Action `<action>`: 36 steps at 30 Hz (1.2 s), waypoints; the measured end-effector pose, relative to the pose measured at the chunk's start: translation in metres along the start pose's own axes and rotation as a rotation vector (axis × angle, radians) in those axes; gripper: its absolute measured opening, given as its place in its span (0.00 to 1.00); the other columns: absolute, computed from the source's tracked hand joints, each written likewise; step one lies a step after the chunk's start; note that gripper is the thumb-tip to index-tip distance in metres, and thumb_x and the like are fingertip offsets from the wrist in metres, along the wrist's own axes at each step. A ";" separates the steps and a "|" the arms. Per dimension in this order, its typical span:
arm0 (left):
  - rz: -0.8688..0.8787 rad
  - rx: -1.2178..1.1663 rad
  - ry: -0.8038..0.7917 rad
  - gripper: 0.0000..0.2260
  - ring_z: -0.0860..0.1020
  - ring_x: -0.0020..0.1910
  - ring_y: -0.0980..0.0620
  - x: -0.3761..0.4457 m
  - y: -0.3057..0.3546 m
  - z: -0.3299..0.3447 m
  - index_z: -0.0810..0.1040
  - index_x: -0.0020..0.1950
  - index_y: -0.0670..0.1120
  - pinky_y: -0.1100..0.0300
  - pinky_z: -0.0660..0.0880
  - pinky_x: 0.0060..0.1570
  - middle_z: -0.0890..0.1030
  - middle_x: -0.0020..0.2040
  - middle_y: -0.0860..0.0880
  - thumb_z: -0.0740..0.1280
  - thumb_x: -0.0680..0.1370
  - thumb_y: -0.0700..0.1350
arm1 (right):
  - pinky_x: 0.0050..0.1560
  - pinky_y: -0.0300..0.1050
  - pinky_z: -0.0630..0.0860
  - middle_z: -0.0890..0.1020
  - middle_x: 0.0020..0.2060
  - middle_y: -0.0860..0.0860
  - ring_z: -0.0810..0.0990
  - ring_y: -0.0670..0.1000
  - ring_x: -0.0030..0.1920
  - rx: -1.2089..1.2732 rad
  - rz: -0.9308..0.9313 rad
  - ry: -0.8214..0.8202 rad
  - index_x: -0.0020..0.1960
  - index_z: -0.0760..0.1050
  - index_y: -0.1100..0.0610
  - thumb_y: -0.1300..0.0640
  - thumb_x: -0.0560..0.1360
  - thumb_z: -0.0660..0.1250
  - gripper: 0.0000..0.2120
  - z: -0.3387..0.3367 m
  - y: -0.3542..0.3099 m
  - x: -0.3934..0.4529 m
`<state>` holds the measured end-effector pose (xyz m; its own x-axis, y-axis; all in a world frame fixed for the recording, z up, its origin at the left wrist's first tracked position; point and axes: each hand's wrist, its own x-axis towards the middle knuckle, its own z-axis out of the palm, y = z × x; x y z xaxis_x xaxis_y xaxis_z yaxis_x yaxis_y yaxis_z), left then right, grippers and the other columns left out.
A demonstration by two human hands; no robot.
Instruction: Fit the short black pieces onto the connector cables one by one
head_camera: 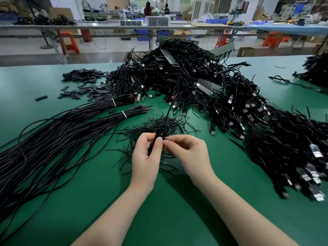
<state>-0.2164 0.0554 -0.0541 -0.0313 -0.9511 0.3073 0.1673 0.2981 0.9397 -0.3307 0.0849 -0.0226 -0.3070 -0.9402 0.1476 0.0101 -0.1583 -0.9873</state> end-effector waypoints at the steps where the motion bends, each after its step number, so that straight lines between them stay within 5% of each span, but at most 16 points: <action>1: -0.009 -0.016 -0.002 0.03 0.76 0.39 0.60 0.001 0.001 0.000 0.77 0.45 0.57 0.67 0.73 0.43 0.79 0.38 0.59 0.65 0.76 0.49 | 0.42 0.36 0.78 0.86 0.36 0.50 0.83 0.44 0.37 -0.001 -0.006 -0.008 0.40 0.84 0.55 0.63 0.69 0.76 0.04 0.000 -0.001 0.000; 12: -0.151 -0.004 -0.180 0.04 0.84 0.45 0.52 0.011 0.011 -0.012 0.87 0.46 0.54 0.64 0.78 0.45 0.86 0.44 0.47 0.74 0.73 0.50 | 0.40 0.35 0.74 0.82 0.30 0.46 0.77 0.42 0.32 -0.132 -0.023 -0.175 0.41 0.81 0.58 0.66 0.74 0.71 0.06 -0.023 -0.011 0.013; 15: -0.310 -0.162 -0.244 0.17 0.84 0.44 0.51 0.015 0.013 -0.014 0.85 0.52 0.47 0.64 0.79 0.43 0.86 0.46 0.43 0.75 0.65 0.49 | 0.40 0.39 0.75 0.82 0.31 0.49 0.76 0.46 0.32 -0.075 0.044 -0.235 0.41 0.81 0.57 0.67 0.74 0.70 0.07 -0.028 -0.011 0.015; 18: -0.337 -0.167 -0.296 0.14 0.84 0.40 0.53 0.013 0.015 -0.012 0.85 0.52 0.45 0.66 0.78 0.37 0.86 0.43 0.45 0.73 0.67 0.45 | 0.41 0.41 0.76 0.82 0.31 0.50 0.77 0.47 0.32 -0.017 0.109 -0.259 0.43 0.82 0.58 0.68 0.73 0.70 0.06 -0.032 -0.011 0.016; 24: -0.342 -0.238 -0.297 0.18 0.81 0.38 0.53 0.011 0.009 -0.011 0.79 0.59 0.42 0.62 0.80 0.42 0.85 0.40 0.47 0.70 0.69 0.41 | 0.40 0.39 0.78 0.84 0.32 0.51 0.79 0.47 0.32 -0.014 0.159 -0.249 0.41 0.84 0.54 0.68 0.72 0.71 0.10 -0.034 -0.012 0.018; 28: -0.323 -0.222 -0.254 0.12 0.82 0.38 0.53 0.009 0.004 -0.010 0.78 0.57 0.43 0.62 0.79 0.40 0.84 0.40 0.47 0.68 0.73 0.37 | 0.39 0.39 0.78 0.83 0.31 0.51 0.79 0.47 0.32 -0.078 0.155 -0.211 0.40 0.84 0.55 0.65 0.72 0.73 0.07 -0.032 -0.010 0.018; 36: -0.215 0.039 -0.335 0.07 0.80 0.38 0.58 0.007 0.004 -0.004 0.76 0.56 0.43 0.65 0.78 0.41 0.82 0.37 0.51 0.60 0.82 0.36 | 0.39 0.41 0.78 0.84 0.32 0.52 0.80 0.47 0.32 -0.007 0.233 -0.210 0.36 0.85 0.54 0.65 0.71 0.73 0.09 -0.032 -0.003 0.018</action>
<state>-0.2118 0.0502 -0.0485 -0.3821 -0.9151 0.1289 0.0850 0.1041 0.9909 -0.3664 0.0783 -0.0193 -0.0936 -0.9928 -0.0748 0.0508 0.0703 -0.9962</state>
